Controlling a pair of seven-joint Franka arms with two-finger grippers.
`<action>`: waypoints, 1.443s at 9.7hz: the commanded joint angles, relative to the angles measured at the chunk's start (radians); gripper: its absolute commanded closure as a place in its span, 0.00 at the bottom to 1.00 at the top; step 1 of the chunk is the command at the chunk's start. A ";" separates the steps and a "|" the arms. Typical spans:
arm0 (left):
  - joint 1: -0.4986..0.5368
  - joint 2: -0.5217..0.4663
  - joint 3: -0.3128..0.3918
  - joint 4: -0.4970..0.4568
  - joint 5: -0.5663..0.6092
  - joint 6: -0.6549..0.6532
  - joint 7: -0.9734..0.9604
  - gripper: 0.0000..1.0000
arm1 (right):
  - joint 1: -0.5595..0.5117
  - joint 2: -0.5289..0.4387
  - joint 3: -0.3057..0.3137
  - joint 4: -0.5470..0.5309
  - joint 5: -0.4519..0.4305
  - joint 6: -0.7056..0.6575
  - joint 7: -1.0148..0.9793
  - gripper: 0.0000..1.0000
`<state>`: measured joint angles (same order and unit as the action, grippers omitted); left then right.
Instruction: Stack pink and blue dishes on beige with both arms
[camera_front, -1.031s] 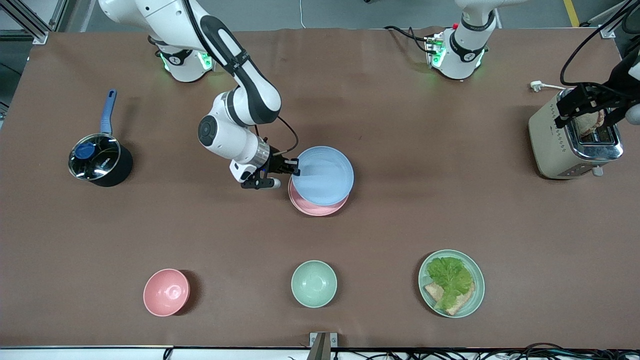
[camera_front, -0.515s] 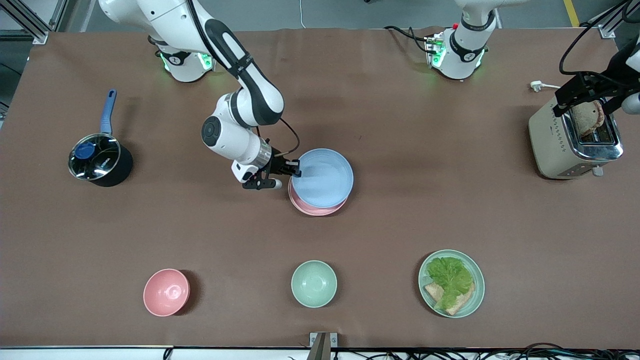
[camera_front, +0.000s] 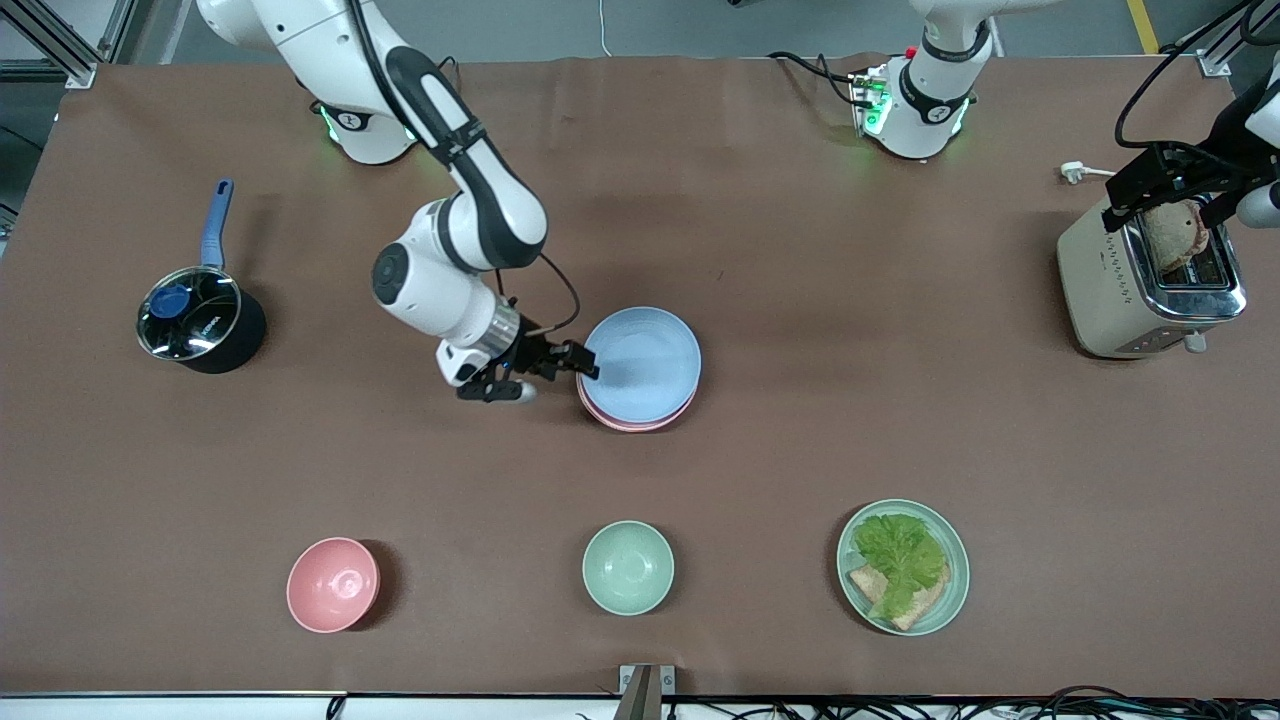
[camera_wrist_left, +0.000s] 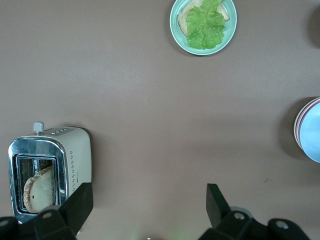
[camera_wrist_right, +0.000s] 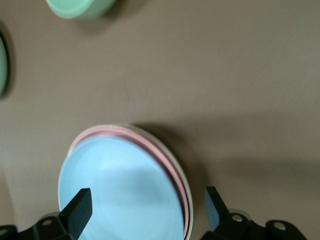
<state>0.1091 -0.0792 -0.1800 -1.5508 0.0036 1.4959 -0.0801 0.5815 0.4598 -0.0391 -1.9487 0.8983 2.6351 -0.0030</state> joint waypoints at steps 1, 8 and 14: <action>0.004 0.006 0.002 -0.020 -0.017 -0.009 0.013 0.00 | -0.008 -0.125 -0.039 -0.089 -0.019 -0.018 -0.011 0.00; 0.004 0.006 0.002 -0.018 -0.019 -0.009 0.013 0.00 | -0.080 -0.341 -0.289 0.039 -0.667 -0.521 0.003 0.00; 0.003 0.002 0.002 -0.020 -0.057 -0.025 0.026 0.00 | -0.415 -0.363 -0.193 0.471 -0.954 -0.938 0.046 0.00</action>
<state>0.1093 -0.0783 -0.1792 -1.5493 -0.0382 1.4868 -0.0747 0.2903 0.0984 -0.3163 -1.5282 -0.0428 1.7668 0.0167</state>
